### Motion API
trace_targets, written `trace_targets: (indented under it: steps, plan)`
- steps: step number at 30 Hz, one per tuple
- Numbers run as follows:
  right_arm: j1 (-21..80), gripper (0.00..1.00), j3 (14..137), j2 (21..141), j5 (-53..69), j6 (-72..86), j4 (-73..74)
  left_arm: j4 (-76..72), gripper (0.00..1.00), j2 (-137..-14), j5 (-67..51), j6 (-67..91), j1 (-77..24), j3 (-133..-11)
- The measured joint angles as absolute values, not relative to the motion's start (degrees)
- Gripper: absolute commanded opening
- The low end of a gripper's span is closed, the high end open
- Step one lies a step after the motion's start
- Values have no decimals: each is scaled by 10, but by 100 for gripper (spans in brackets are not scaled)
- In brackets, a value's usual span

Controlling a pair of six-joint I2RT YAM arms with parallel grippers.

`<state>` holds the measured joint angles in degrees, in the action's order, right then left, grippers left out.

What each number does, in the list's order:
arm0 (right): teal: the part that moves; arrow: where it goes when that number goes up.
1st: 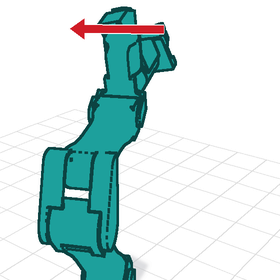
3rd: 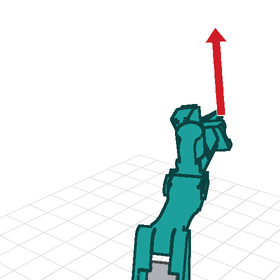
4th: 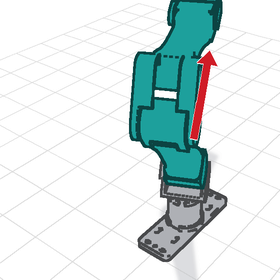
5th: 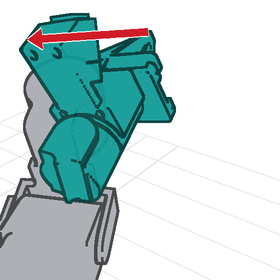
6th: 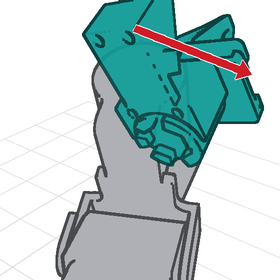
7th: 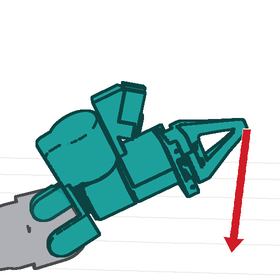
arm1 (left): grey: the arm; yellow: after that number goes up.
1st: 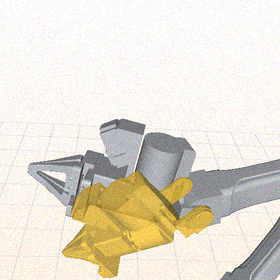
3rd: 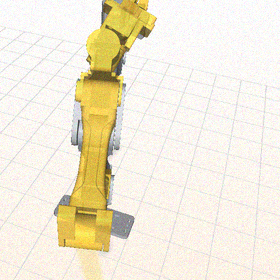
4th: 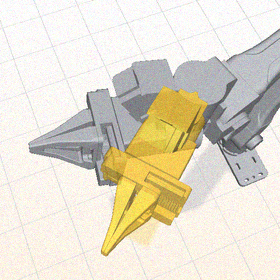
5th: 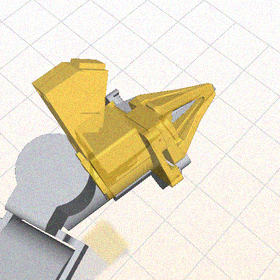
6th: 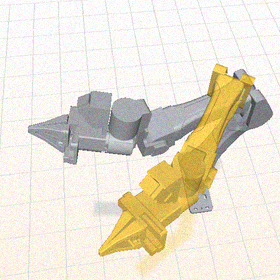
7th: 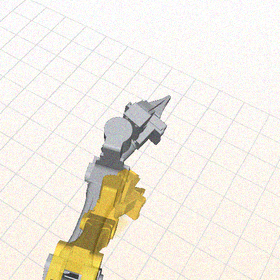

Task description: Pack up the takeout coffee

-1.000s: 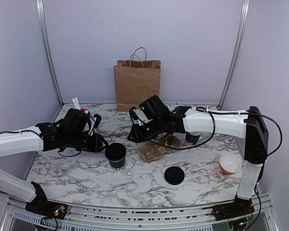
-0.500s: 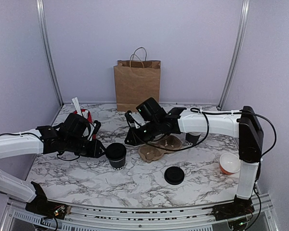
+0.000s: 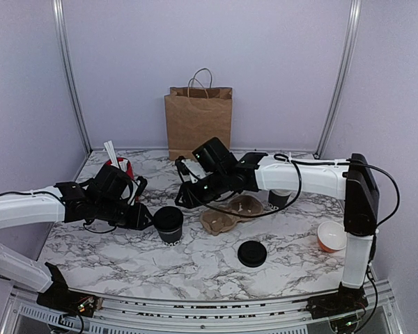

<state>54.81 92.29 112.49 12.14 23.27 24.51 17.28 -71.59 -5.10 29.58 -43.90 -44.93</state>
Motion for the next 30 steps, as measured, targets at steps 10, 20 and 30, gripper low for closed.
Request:
trace_targets:
  steps: [10,20,30]
  plan:
    - [576,26,946,1147,102,219,266,172,26,-728,-55,296,-440,-457]
    - [582,26,955,1153,88,211,288,168,25,-741,-58,295,-443,-465]
    - [584,25,952,1153,78,211,288,170,25,-753,-55,293,-446,-473]
